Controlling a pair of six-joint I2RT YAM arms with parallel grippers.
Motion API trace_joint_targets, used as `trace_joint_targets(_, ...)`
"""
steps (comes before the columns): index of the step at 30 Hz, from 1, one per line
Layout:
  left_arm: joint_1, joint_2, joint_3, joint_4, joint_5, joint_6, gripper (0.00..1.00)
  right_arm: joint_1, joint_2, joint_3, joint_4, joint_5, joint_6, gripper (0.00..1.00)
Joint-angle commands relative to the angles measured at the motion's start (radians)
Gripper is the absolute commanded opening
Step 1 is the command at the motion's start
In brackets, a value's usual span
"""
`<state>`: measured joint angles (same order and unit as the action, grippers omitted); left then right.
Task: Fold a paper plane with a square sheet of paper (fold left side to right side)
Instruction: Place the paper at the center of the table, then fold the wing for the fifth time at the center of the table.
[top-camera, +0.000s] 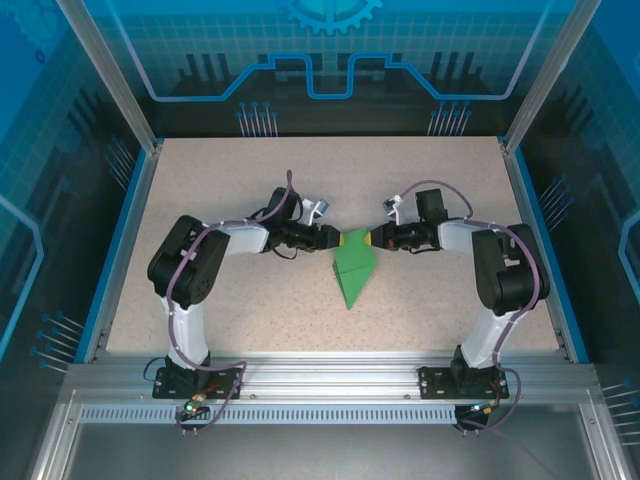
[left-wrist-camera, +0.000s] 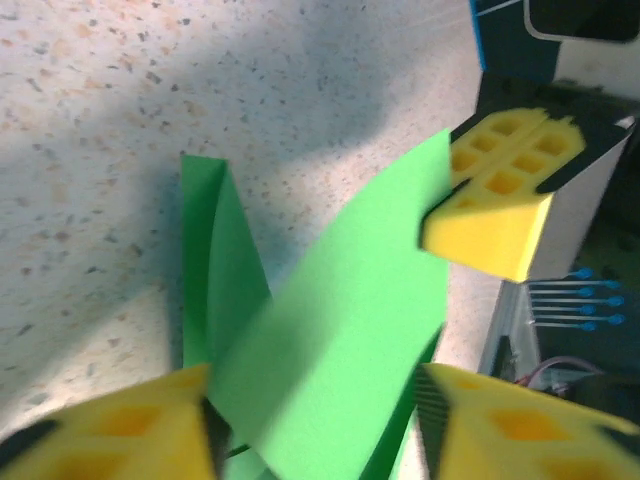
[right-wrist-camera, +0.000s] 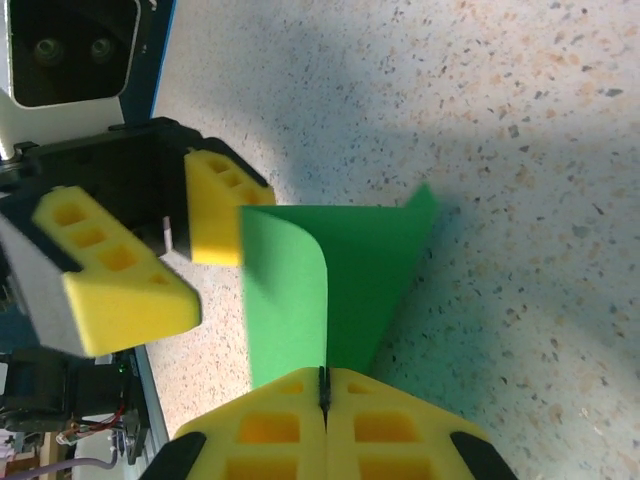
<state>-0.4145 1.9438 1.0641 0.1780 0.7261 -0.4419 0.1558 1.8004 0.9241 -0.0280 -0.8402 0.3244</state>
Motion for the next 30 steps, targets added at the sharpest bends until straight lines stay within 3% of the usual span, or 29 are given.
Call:
trace_joint_targets(1, 0.001, -0.118, 0.022, -0.107, -0.12, 0.09, 0.69, -0.004, -0.053, 0.005, -0.065, 0.037, 0.073, 0.0)
trace_joint_targets(6, -0.049, -0.289, 0.026, -0.301, -0.344, 0.22, 0.74, 0.042, -0.072, 0.035, -0.158, 0.13, 0.187, 0.0)
trace_joint_targets(10, -0.182, -0.371, 0.052, -0.48, -0.553, 0.342, 0.73, 0.073, -0.044, 0.074, -0.196, 0.185, 0.313, 0.0)
trace_joint_targets(14, -0.327, -0.384, 0.053, -0.573, -0.697, 0.37, 0.74, 0.1, -0.014, 0.127, -0.204, 0.202, 0.398, 0.0)
trace_joint_targets(20, -0.464, -0.309, 0.072, -0.61, -0.801, 0.336, 0.75, 0.136, 0.034, 0.207, -0.25, 0.241, 0.44, 0.0)
trace_joint_targets(30, -0.532, -0.123, 0.182, -0.652, -0.965, 0.306, 0.76, 0.149, 0.063, 0.222, -0.242, 0.26, 0.477, 0.0)
